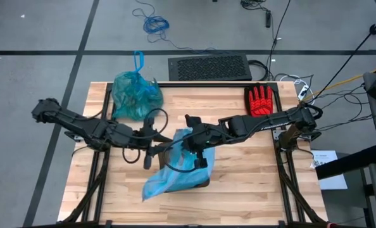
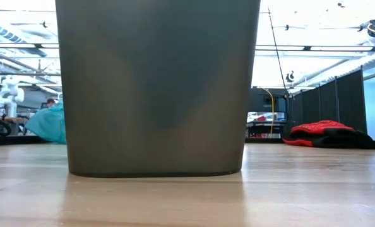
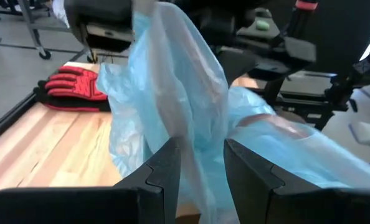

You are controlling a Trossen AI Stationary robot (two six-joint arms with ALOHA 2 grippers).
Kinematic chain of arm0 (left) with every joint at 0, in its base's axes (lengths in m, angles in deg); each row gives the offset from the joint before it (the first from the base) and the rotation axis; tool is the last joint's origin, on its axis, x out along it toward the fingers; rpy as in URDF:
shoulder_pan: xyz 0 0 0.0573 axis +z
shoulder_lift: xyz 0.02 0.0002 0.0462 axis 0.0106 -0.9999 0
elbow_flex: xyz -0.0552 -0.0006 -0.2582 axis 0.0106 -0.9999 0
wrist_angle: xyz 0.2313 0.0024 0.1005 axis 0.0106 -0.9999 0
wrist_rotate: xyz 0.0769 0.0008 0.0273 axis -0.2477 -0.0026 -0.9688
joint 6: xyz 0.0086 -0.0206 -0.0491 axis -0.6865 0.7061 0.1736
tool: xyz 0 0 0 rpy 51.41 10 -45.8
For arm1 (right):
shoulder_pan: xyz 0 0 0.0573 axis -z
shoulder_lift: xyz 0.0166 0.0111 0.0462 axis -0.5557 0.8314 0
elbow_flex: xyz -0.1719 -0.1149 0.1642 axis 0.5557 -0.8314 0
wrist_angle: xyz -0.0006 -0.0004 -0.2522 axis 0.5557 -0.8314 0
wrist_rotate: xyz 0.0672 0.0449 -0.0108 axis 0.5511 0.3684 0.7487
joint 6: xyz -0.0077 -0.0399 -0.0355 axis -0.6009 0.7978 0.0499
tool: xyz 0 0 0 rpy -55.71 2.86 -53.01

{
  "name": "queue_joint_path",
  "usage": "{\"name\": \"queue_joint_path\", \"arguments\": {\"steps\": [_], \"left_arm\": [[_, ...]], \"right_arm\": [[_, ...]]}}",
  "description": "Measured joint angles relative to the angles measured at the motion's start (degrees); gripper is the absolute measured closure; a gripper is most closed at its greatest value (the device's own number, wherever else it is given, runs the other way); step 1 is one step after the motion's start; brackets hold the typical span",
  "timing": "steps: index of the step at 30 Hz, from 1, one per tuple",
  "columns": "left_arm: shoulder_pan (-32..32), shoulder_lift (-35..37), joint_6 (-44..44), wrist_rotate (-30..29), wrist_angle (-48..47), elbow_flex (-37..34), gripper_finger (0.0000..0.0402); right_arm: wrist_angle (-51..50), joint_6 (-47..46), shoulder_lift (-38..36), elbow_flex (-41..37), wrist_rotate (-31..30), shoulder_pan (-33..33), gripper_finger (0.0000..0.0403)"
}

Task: Place trash/remove bag and relplace
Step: Insert the blue trash bag into the trash bin

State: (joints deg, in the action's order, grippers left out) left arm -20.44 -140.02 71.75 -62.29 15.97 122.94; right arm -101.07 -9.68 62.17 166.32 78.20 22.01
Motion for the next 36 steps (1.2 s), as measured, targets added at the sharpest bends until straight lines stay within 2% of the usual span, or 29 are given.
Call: {"name": "queue_joint_path", "arguments": {"steps": [18, 21, 26, 32, 36], "left_arm": [[1.0, -0.6, 0.2, -1.5, 0.5, 0.0, 0.0284], [1.0, -0.6, 0.1, -2.4, 2.2, 0.0, 0.0305], [1.0, -0.6, -1.8, -3.3, 4.0, 0.0, 0.0389], [1.0, -0.5, -3.6, -6.2, 0.4, 1.5, 0.0400], [1.1, 0.0, -4.4, -10.1, -5.5, 3.8, 0.0400]], "right_arm": [[-0.5, 2.1, 0.1, 5.0, 0.0, -2.2, 0.0403], [-0.5, 2.1, 0.1, 5.0, 0.0, -2.2, 0.0403], [-0.2, 2.4, 0.1, 5.0, 0.0, -2.1, 0.0403], [-0.9, 4.8, 0.1, 5.0, 0.0, -2.1, 0.0401], [-1.8, 8.4, 0.1, 5.0, -0.7, -2.6, 0.0372]]}}
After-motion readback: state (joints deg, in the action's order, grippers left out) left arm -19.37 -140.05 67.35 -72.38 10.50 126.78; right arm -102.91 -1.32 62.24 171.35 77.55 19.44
